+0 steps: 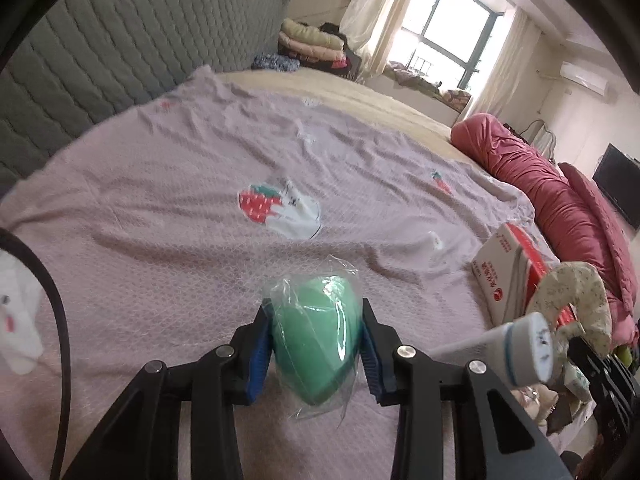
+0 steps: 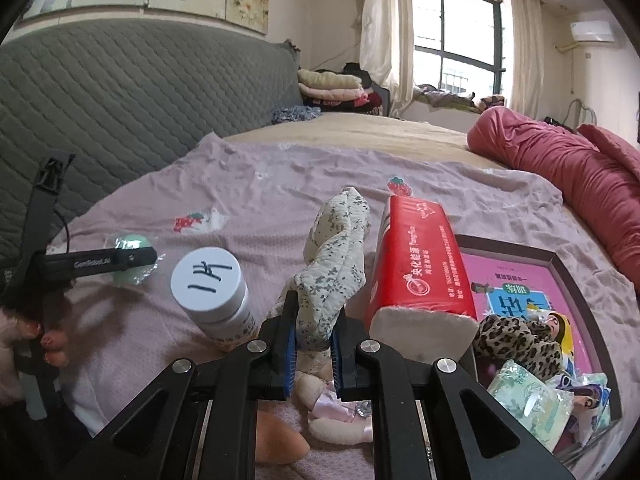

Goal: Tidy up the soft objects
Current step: 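Lift the green sponge with the left gripper toward the tray while the right gripper carries the scrunchie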

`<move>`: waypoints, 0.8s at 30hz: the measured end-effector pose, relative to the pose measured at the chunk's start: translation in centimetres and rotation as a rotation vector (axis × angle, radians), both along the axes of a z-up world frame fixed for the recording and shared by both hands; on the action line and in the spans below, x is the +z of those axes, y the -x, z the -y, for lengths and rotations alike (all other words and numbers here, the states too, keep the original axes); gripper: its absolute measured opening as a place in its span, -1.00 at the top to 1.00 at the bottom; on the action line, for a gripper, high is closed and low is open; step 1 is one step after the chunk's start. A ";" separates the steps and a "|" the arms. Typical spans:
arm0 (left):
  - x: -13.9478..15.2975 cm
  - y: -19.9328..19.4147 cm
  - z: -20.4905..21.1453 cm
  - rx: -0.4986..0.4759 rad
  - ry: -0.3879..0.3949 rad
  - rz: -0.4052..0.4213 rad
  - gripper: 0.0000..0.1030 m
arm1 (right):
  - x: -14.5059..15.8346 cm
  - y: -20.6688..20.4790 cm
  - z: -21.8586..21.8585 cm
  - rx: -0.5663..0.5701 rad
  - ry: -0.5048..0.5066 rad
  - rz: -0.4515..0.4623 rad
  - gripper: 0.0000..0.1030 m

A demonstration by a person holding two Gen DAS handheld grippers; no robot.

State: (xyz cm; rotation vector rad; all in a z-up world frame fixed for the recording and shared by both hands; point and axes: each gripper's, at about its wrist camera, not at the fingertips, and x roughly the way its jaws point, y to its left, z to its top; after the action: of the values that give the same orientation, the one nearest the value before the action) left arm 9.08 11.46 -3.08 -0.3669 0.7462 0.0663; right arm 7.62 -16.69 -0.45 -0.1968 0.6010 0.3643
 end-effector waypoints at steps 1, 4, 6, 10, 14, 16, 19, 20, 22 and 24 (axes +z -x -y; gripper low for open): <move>0.4 0.3 0.2 -0.003 -0.003 0.008 0.24 | 0.2 0.0 0.2 -0.002 -0.010 0.004 0.74; 2.0 1.2 0.9 -0.014 0.007 0.032 0.23 | 1.0 0.3 0.7 -0.006 -0.033 0.028 0.74; 3.0 1.4 1.6 -0.018 0.004 0.050 0.23 | 1.6 0.5 1.1 -0.010 -0.045 0.044 0.74; 4.9 1.2 2.9 -0.030 0.033 0.079 0.23 | 2.5 0.9 2.1 -0.023 -0.072 0.064 0.74; 6.5 0.7 5.1 -0.061 0.018 0.097 0.23 | 3.6 1.1 3.8 -0.055 -0.110 0.086 0.74; 7.2 0.6 6.3 -0.070 0.013 0.106 0.23 | 4.0 1.2 4.7 -0.075 -0.125 0.099 0.74; 8.3 0.7 8.0 -0.086 0.020 0.122 0.23 | 4.7 1.1 6.7 -0.128 -0.151 0.118 0.74; 8.7 0.7 8.7 -0.095 0.022 0.127 0.23 | 4.9 1.0 7.3 -0.144 -0.159 0.121 0.74; 9.3 0.8 10.1 -0.115 0.020 0.134 0.23 | 5.2 1.0 8.8 -0.184 -0.177 0.130 0.74; 9.8 1.0 11.7 -0.144 0.011 0.141 0.23 | 5.4 1.0 10.3 -0.206 -0.194 0.131 0.74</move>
State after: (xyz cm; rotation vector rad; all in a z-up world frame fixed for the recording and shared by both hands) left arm 8.12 -0.23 6.74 -0.3240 0.6318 -0.0984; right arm 6.67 -27.00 4.93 0.0280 0.4489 0.2066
